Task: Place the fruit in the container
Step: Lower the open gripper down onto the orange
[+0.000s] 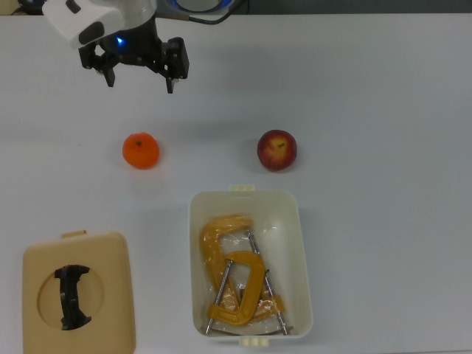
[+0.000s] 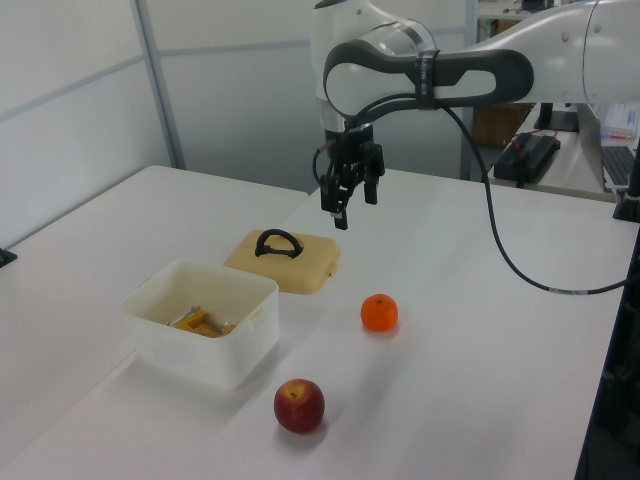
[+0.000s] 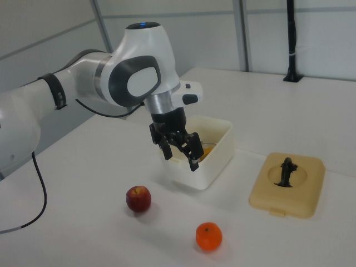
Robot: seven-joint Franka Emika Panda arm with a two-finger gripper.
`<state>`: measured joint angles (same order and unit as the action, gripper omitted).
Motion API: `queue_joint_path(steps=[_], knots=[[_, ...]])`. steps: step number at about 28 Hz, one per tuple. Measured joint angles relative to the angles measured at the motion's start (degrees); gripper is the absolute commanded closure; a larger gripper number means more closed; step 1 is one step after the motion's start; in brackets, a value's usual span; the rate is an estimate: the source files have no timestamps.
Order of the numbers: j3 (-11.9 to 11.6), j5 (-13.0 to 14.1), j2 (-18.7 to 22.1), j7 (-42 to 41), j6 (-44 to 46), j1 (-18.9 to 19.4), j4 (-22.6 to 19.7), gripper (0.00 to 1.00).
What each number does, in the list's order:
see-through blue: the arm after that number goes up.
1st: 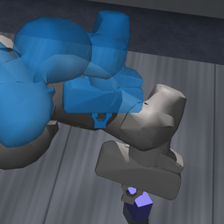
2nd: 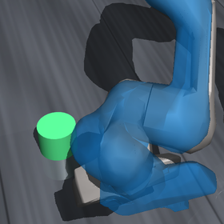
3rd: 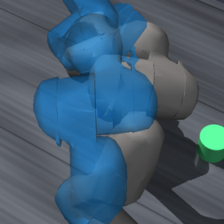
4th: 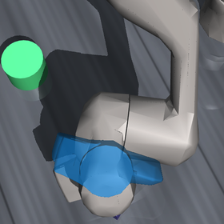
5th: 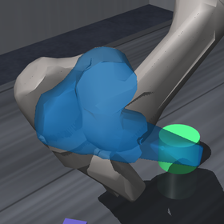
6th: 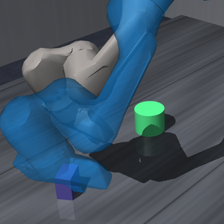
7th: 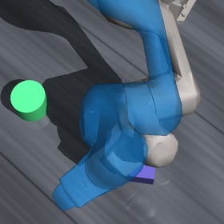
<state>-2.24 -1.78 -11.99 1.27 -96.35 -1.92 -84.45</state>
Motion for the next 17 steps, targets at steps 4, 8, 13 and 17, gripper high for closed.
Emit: queue_joint_path(steps=[4, 8, 13, 17], knots=[[0.1, -1.2, 0.0, 0.0, -0.4, 0.0, -0.2, 0.00], [0.1, -2.7, -0.2, 0.0, -2.9, 0.0, -2.5, 0.00], [0.1, -5.1, -0.7, 0.0, -8.6, 0.0, -8.1, 0.00], [0.1, -6.8, -1.1, 0.0, -11.7, 0.0, -11.8, 0.00]])
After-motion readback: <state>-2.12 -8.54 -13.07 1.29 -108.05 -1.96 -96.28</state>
